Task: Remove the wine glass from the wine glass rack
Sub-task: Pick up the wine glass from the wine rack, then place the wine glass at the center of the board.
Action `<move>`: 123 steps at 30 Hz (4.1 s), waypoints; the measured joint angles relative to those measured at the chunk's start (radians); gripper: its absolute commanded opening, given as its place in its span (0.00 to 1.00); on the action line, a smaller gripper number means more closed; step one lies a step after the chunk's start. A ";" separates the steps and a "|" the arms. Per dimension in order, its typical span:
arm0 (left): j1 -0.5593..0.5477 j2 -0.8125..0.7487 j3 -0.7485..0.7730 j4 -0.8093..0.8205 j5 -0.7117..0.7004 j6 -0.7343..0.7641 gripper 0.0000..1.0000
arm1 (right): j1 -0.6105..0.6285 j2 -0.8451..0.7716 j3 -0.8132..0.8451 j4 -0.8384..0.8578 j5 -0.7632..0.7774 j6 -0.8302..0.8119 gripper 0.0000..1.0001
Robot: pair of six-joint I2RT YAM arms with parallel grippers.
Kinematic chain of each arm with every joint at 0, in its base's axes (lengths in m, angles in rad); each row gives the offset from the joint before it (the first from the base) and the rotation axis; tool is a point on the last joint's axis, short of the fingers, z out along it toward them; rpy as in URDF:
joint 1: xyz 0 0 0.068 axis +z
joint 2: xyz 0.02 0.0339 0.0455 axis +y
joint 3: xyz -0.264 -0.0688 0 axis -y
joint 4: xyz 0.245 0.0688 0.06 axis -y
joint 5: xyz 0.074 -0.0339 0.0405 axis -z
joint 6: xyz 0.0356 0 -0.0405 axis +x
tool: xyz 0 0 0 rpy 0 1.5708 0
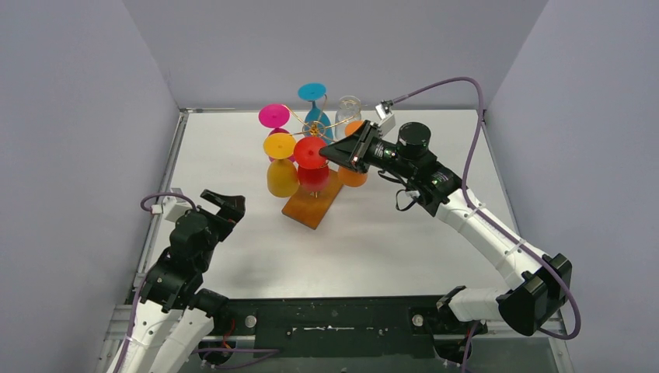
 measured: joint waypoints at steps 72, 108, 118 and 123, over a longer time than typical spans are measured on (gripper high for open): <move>0.000 0.029 0.038 -0.035 0.016 0.043 0.97 | -0.003 -0.150 -0.145 0.104 0.214 0.068 0.00; 0.000 0.055 0.089 -0.035 0.349 0.174 0.97 | -0.003 -0.319 -0.315 0.136 0.068 0.084 0.00; 0.000 0.073 0.072 0.181 0.634 0.033 0.87 | 0.006 -0.477 -0.348 -0.038 0.064 -0.084 0.00; -0.012 0.158 0.060 0.297 0.775 -0.043 0.87 | 0.007 -0.540 -0.365 -0.174 0.082 -0.192 0.00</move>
